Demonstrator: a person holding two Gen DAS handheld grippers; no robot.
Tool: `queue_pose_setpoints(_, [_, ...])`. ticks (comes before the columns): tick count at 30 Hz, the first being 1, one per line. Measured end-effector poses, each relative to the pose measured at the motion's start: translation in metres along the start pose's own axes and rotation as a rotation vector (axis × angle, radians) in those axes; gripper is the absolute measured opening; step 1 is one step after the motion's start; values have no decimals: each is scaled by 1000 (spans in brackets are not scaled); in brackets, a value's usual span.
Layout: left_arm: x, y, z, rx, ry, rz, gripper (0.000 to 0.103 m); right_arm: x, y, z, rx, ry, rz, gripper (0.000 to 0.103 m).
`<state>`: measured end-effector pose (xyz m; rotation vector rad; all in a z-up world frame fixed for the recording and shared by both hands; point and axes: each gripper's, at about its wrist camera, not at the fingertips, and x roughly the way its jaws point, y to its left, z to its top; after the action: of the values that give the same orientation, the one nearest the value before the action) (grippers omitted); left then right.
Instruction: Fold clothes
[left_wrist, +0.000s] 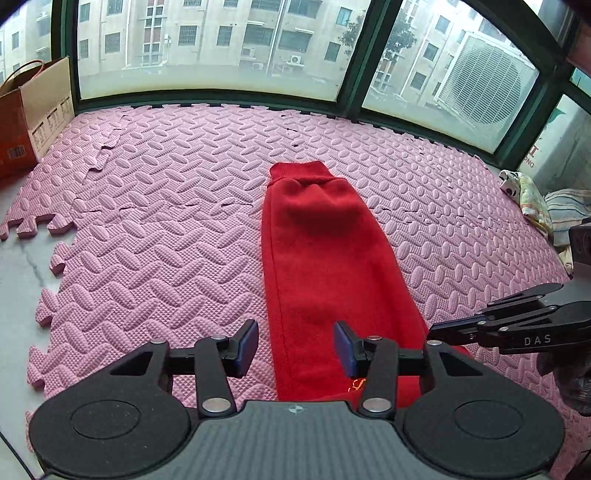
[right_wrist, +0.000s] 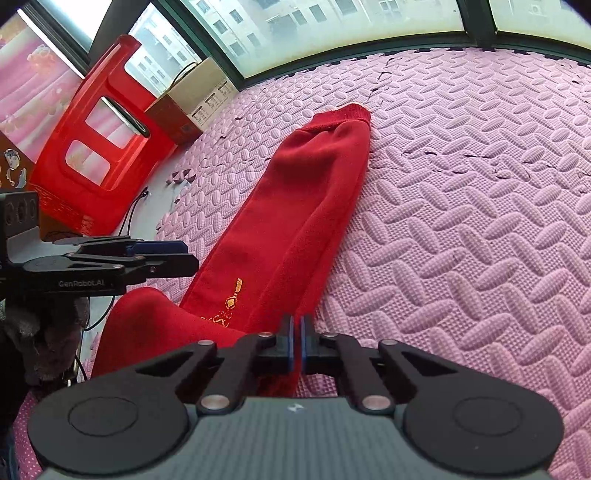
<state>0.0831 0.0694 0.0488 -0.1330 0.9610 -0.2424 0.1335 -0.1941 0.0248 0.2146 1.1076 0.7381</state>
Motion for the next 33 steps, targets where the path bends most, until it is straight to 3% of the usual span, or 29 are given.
queue_pose_setpoints(3, [8, 0, -3, 10, 32, -18, 24, 4, -5, 2, 37, 1, 30, 8])
queue_pose_setpoints(9, [10, 2, -3, 14, 26, -3, 1, 7, -10, 3, 77, -11, 53, 11])
queue_pose_setpoints(14, [6, 3, -3, 2, 4, 1, 1, 10, -6, 2, 77, -17, 60, 9])
queue_pose_setpoints(17, [2, 6, 0, -36, -13, -10, 10, 7, -6, 1, 81, -34, 51, 3])
queue_pose_setpoints(19, [1, 5, 2, -38, -23, -7, 40, 3, -6, 1, 73, -47, 42, 3])
queue_pose_setpoints(20, [3, 4, 3, -31, -21, -7, 42, 0, -5, 1, 61, -52, 31, 3])
queue_pose_setpoints(23, [14, 1, 4, -13, 14, -16, 36, -7, -1, 0, 23, -60, -3, 2])
queue_pose_setpoints(25, [22, -1, 3, -3, 29, 3, 12, -8, 1, 0, 6, -58, -24, 2])
queue_pose_setpoints(33, [14, -2, -3, 54, -10, 65, 8, -7, 2, -11, -89, -38, -121, 0])
